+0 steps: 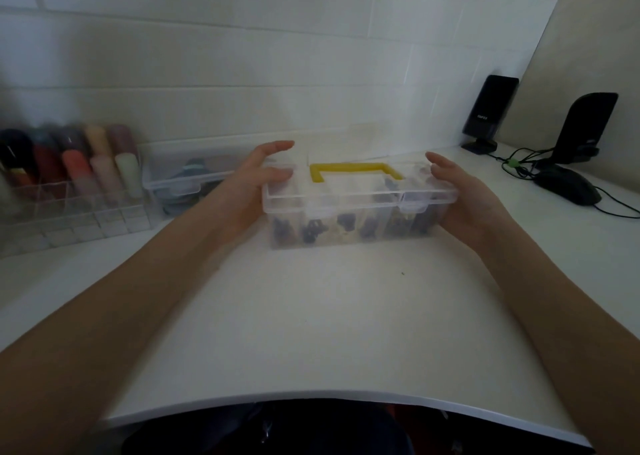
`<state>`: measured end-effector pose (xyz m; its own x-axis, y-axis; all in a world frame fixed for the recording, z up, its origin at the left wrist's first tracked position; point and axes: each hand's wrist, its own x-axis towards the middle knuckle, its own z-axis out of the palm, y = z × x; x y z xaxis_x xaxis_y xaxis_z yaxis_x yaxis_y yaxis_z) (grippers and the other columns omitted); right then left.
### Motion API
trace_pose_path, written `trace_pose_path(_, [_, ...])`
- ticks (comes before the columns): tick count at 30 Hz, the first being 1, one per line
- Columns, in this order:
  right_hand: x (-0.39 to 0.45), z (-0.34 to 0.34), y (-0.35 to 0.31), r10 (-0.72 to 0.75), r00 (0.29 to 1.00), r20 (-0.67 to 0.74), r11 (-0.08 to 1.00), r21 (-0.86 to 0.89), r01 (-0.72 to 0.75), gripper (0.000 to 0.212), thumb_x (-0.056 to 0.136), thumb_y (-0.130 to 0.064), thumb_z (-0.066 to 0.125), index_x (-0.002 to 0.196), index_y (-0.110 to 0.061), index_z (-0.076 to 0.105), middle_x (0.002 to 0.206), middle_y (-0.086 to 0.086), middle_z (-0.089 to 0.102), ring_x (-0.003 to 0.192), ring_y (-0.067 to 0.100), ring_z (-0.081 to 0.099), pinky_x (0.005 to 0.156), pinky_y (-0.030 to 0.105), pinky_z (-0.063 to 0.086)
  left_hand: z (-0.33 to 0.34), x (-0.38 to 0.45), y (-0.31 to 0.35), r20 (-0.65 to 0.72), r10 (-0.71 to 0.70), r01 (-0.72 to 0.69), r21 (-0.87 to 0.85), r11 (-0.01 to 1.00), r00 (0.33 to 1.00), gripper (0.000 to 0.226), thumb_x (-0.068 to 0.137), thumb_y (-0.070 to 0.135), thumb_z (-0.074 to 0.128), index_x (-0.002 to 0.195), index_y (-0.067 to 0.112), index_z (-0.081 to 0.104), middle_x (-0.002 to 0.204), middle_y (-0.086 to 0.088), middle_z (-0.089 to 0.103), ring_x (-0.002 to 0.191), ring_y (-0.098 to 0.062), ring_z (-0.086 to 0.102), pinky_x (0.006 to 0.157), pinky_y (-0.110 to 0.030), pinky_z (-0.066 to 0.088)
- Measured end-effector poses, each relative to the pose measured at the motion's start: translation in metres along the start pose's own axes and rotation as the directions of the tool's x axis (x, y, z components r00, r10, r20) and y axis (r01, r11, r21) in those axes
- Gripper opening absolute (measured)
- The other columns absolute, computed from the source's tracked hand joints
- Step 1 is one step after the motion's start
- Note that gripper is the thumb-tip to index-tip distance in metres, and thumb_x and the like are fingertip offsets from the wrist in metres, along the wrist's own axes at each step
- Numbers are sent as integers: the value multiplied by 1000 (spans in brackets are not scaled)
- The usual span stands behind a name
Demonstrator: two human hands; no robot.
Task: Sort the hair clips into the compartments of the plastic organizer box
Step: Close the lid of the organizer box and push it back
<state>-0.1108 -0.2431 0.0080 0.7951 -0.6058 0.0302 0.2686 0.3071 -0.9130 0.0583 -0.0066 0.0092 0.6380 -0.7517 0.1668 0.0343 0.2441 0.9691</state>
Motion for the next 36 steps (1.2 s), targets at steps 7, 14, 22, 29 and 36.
trace_pose_path(7, [1,7,1,-130,990,-47,981,-154,121,24,95,-5,47,108,-20,61,100,2,65,76,14,64,67,26,56,1,0,0,-34,-1,3,70,998,999,30,90,2,50,104,26,60,87,0,63,74,-11,61,65,-20,51])
trace_pose_path(14, [-2,15,9,-270,943,-194,932,-297,206,23,95,-7,49,88,-17,69,88,-3,66,81,17,61,70,32,52,2,0,-2,-62,79,-64,215,974,995,33,91,5,49,85,26,74,92,-11,54,85,-23,41,70,-32,35])
trace_pose_path(22, [-15,9,22,-397,913,-92,756,-596,269,26,89,-41,59,106,-22,65,90,-10,63,76,10,58,59,21,47,7,-10,11,-1,50,-43,491,870,999,21,74,40,72,92,31,73,105,10,68,99,-3,60,100,-29,41])
trace_pose_path(29, [-21,-10,21,-304,941,148,652,-688,319,69,67,-15,83,125,-20,46,111,-13,55,101,8,59,92,30,51,7,-19,5,5,202,-124,802,584,979,80,40,54,76,117,41,55,148,-1,22,138,-12,26,113,-26,20])
trace_pose_path(36, [-23,-5,21,-344,930,128,634,-699,331,63,69,-13,82,120,-20,46,102,-21,55,72,-11,59,72,17,52,3,-11,-8,13,317,-194,814,547,948,66,56,33,87,112,43,54,141,-1,39,125,-6,38,103,-17,22])
